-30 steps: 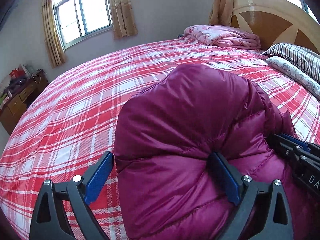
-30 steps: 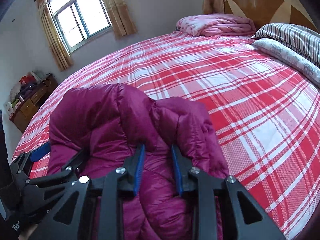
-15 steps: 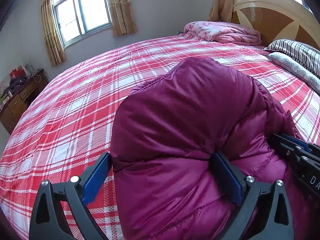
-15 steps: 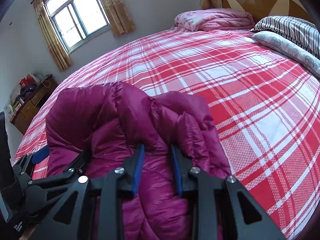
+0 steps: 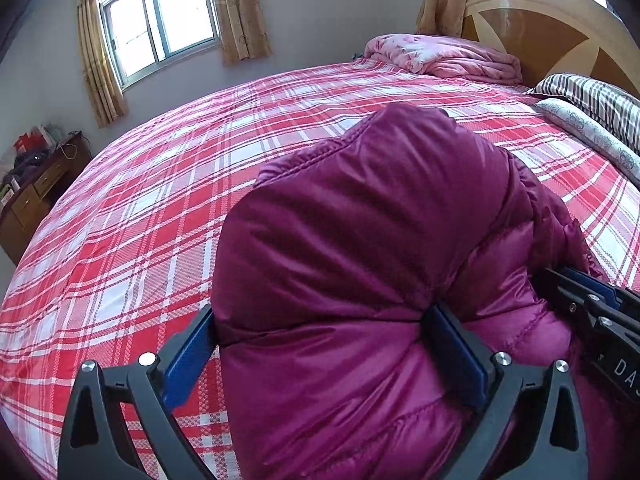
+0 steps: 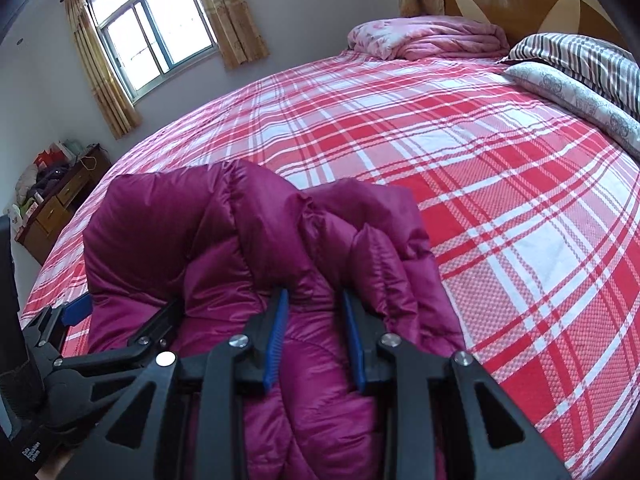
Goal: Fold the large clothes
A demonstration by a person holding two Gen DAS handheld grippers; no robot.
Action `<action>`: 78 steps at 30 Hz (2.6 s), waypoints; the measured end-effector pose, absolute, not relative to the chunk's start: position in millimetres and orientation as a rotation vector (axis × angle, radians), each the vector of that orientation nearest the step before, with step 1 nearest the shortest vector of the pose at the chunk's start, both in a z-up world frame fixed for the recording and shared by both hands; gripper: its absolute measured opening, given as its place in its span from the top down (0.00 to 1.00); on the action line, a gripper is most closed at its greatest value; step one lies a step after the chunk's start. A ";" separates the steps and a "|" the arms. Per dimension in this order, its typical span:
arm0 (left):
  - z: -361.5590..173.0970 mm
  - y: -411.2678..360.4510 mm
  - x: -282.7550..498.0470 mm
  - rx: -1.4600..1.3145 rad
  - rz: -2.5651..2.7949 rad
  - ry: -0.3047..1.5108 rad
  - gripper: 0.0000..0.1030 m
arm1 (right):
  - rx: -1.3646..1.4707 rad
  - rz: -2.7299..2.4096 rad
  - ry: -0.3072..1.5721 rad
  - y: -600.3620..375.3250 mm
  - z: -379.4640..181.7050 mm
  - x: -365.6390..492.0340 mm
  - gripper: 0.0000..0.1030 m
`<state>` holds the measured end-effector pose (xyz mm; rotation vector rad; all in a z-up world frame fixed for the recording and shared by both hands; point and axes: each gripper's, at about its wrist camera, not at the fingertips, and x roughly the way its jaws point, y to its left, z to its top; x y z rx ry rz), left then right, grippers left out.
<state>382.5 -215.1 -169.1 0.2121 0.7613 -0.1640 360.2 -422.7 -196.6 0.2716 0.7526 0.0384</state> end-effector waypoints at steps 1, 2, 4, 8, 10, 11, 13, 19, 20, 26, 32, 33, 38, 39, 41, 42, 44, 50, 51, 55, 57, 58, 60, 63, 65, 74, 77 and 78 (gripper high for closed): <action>-169.2 -215.4 382.7 0.213 -0.164 0.762 0.01 | 0.274 0.039 0.753 -423.2 -196.9 360.3 0.71; -169.4 -215.6 383.0 0.213 -0.164 0.763 0.01 | 0.274 0.039 0.755 -423.5 -197.2 360.6 0.71; -169.7 -216.3 383.5 0.215 -0.163 0.765 0.01 | 0.272 0.038 0.759 -423.4 -197.2 362.1 0.71; -170.0 -217.9 385.0 0.216 -0.163 0.770 0.01 | 0.266 0.037 0.764 -424.6 -198.1 363.4 0.71; -170.3 -218.4 385.3 0.217 -0.162 0.770 0.01 | 0.265 0.036 0.765 -424.4 -198.5 363.8 0.71; -170.4 -218.7 385.7 0.217 -0.162 0.770 0.01 | 0.265 0.036 0.765 -424.3 -198.8 364.0 0.71; -170.5 -218.5 385.8 0.216 -0.163 0.771 0.01 | 0.265 0.037 0.766 -424.8 -198.8 364.5 0.71; -171.7 -219.4 386.6 0.219 -0.163 0.776 0.01 | 0.257 0.033 0.771 -423.4 -199.2 365.5 0.71; -172.1 -219.7 387.2 0.218 -0.164 0.779 0.01 | 0.257 0.035 0.774 -423.7 -199.6 366.1 0.71; -172.4 -219.0 388.7 0.215 -0.168 0.784 0.01 | 0.262 0.038 0.777 -424.3 -199.7 366.4 0.71; -164.3 -200.7 387.2 0.140 -0.244 0.836 0.01 | 0.285 0.108 0.779 -432.1 -190.0 363.0 0.67; -155.3 -185.7 380.1 0.077 -0.251 0.834 0.01 | 0.308 0.146 0.752 -440.3 -180.9 354.1 0.58; -140.2 -131.1 346.5 -0.114 -0.357 0.798 0.01 | 0.343 0.059 0.655 -475.0 -155.3 317.6 0.00; -144.5 -128.8 345.9 -0.112 -0.361 0.812 0.01 | 0.352 0.081 0.680 -476.9 -158.5 319.9 0.02; -158.6 -125.8 345.6 -0.128 -0.360 0.849 0.01 | 0.317 0.088 0.715 -473.3 -164.0 323.8 0.09; -163.6 -124.0 345.2 -0.156 -0.368 0.861 0.01 | 0.283 0.093 0.747 -470.9 -168.2 327.6 0.16; -168.1 -121.9 344.8 -0.211 -0.382 0.863 0.01 | 0.301 0.129 0.788 -474.0 -177.0 332.2 0.20; -177.4 -128.7 348.1 -0.270 -0.469 0.882 0.01 | 0.489 0.297 0.830 -484.4 -203.7 329.8 0.45; -175.8 -133.2 347.6 -0.268 -0.520 0.884 0.02 | 0.523 0.336 0.848 -481.8 -207.8 328.1 0.52; -163.3 -149.0 329.9 -0.201 -0.585 0.853 0.30 | 0.630 0.401 0.851 -479.8 -212.7 314.3 0.73; -153.1 -150.2 318.1 -0.152 -0.571 0.849 0.46 | 0.622 0.405 0.842 -473.8 -209.0 301.6 0.75; -149.2 -146.6 313.7 -0.151 -0.565 0.846 0.50 | 0.622 0.412 0.838 -470.5 -206.7 295.5 0.76; -136.4 -133.8 301.2 -0.142 -0.551 0.830 0.55 | 0.614 0.431 0.829 -459.2 -201.1 283.9 0.77; -116.6 -109.9 278.8 -0.098 -0.514 0.787 0.55 | 0.598 0.475 0.805 -433.6 -189.2 272.2 0.77; -107.8 -88.9 269.8 -0.094 -0.477 0.770 0.55 | 0.592 0.516 0.795 -411.5 -179.9 267.7 0.77; -84.9 33.8 233.0 -0.115 -0.282 0.683 0.55 | 0.522 0.732 0.824 -280.4 -151.0 268.5 0.77; -85.5 67.1 227.5 -0.106 -0.207 0.674 0.55 | 0.491 0.789 0.851 -232.8 -150.3 271.4 0.77; -86.2 77.6 225.6 -0.103 -0.180 0.670 0.55 | 0.481 0.805 0.860 -217.9 -151.0 273.7 0.77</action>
